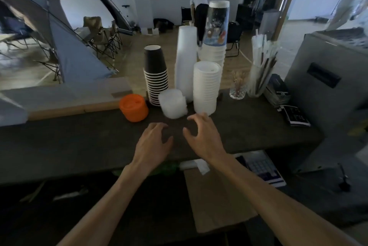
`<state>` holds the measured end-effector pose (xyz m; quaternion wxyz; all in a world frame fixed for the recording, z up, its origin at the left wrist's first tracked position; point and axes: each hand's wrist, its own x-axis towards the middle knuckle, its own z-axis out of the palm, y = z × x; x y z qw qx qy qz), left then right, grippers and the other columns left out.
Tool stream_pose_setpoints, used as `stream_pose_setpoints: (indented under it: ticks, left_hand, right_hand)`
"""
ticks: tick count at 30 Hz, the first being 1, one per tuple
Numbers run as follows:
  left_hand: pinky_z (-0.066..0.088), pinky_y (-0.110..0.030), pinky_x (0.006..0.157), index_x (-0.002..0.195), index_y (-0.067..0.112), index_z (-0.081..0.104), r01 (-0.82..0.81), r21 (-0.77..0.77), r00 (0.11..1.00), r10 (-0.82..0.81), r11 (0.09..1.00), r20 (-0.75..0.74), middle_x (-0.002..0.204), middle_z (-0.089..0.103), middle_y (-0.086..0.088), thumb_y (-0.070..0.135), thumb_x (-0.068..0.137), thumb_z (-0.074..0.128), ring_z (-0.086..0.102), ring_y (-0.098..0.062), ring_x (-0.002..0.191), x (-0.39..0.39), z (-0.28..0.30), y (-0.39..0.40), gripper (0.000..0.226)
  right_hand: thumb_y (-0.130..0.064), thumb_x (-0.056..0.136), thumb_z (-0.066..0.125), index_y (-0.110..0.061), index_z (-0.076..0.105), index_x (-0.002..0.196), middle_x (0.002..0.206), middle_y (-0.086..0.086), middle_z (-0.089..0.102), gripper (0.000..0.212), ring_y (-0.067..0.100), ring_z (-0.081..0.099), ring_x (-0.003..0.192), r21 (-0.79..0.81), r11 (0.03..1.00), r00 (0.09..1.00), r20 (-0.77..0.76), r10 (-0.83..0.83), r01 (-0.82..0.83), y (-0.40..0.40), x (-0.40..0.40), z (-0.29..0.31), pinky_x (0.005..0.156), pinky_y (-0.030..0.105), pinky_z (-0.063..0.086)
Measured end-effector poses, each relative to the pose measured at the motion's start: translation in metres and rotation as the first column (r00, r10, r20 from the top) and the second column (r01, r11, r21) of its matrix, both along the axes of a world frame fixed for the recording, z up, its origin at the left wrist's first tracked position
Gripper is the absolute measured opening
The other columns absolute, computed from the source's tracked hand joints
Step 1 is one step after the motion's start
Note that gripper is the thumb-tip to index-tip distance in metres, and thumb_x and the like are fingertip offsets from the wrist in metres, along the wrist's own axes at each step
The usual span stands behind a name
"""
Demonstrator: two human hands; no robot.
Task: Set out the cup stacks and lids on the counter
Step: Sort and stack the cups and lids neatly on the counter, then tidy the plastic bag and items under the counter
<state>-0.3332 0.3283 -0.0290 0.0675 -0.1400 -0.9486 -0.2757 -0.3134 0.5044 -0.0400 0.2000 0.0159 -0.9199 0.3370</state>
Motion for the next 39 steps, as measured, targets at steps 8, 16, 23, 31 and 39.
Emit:
stream_pose_setpoints:
  ticks: [8, 16, 23, 31, 39]
  left_hand:
    - [0.042, -0.023, 0.092, 0.118, 0.025, 0.060, -0.048, -0.016, 0.998, 0.048, 0.999, -0.035, 0.119, 0.055, 0.007, 0.030, 0.090, 0.063, 0.054, -0.011, 0.110, 0.110, -0.024, -0.207, 0.028]
    - [0.043, -0.027, 0.100, 0.126, 0.028, 0.057, -0.288, -0.023, 0.955, 0.289, 0.957, 0.066, 0.125, 0.052, 0.010, 0.030, 0.093, 0.060, 0.051, -0.010, 0.116, 0.223, -0.035, -0.436, 0.033]
    - [0.042, -0.018, 0.092, 0.123, 0.029, 0.059, -0.391, 0.044, 0.920, 0.391, 0.919, 0.019, 0.119, 0.052, 0.014, 0.030, 0.094, 0.059, 0.052, -0.003, 0.110, 0.243, -0.028, -0.526, 0.029]
    - [0.046, -0.014, 0.077, 0.100, 0.019, 0.066, -0.398, 0.207, 0.834, 0.447, 0.894, -0.323, 0.098, 0.057, 0.012, 0.025, 0.095, 0.060, 0.057, -0.001, 0.086, 0.164, 0.047, -0.584, 0.010]
    - [0.049, -0.031, 0.084, 0.104, 0.020, 0.065, -0.464, 0.144, 0.861, 0.483, 0.874, -0.157, 0.106, 0.063, 0.005, 0.040, 0.093, 0.059, 0.062, -0.014, 0.095, 0.024, 0.093, -0.661, 0.023]
  right_hand:
    - [-0.037, 0.091, 0.064, -0.020, 0.056, 0.128, 0.127, -0.003, 0.051, 0.042, 0.014, 0.049, 0.118, 0.084, 0.985, 0.984, 0.113, 0.139, -0.148, -0.203, 0.074, -0.028, 0.103, 0.032, 0.043]
    - [-0.039, 0.092, 0.062, -0.022, 0.056, 0.131, 0.127, -0.007, 0.050, 0.043, 0.010, 0.048, 0.119, 0.053, 0.927, 0.912, 0.213, 0.352, -0.370, -0.432, 0.142, -0.047, 0.103, 0.028, 0.043]
    - [-0.042, 0.094, 0.060, -0.026, 0.057, 0.127, 0.125, -0.011, 0.049, 0.037, 0.005, 0.049, 0.115, -0.014, 0.902, 0.878, 0.224, 0.424, -0.432, -0.532, 0.141, -0.038, 0.097, 0.024, 0.045]
    - [-0.037, 0.100, 0.055, -0.018, 0.064, 0.106, 0.104, -0.003, 0.062, 0.022, 0.009, 0.062, 0.094, -0.307, 0.913, 0.956, 0.035, 0.293, -0.268, -0.582, 0.036, 0.006, 0.082, 0.026, 0.052]
    - [-0.059, 0.094, 0.052, -0.007, 0.034, 0.149, 0.149, 0.015, 0.045, 0.078, 0.033, 0.048, 0.132, -0.329, 0.929, 0.858, 0.415, 0.302, -0.168, -0.653, -0.091, 0.055, 0.102, 0.039, 0.042]
